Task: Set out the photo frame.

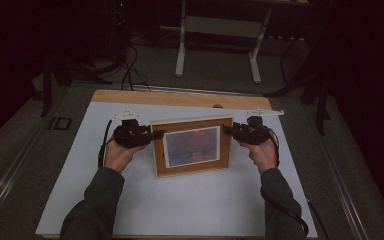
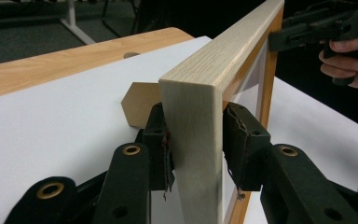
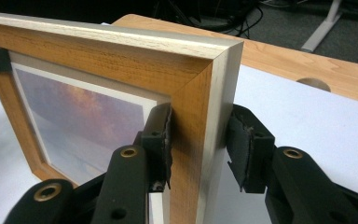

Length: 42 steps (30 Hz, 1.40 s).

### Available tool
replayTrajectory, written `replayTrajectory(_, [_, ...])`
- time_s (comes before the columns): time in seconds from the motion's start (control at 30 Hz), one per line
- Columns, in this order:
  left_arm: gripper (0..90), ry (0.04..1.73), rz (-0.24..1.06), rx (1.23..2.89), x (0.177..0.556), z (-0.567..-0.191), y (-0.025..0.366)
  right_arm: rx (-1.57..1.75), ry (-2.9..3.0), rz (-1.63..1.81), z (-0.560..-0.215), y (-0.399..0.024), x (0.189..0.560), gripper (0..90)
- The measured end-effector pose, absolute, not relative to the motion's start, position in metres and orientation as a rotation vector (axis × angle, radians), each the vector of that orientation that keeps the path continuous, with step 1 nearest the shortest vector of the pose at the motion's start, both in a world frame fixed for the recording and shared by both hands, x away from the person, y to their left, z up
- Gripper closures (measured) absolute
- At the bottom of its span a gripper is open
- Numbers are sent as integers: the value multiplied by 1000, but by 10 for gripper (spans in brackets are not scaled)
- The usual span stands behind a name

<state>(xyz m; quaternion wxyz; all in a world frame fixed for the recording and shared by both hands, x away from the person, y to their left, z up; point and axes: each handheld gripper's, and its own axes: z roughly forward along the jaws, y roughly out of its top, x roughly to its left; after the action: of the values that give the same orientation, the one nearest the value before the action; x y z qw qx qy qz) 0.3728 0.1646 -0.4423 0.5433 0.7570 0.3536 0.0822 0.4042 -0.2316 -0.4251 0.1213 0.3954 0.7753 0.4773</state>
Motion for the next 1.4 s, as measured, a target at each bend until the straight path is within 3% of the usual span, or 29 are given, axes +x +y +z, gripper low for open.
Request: replayTrajectory(1.4, [611, 847, 117, 1752, 393, -450, 168, 1230, 2246, 1393, -426, -233, 383, 628])
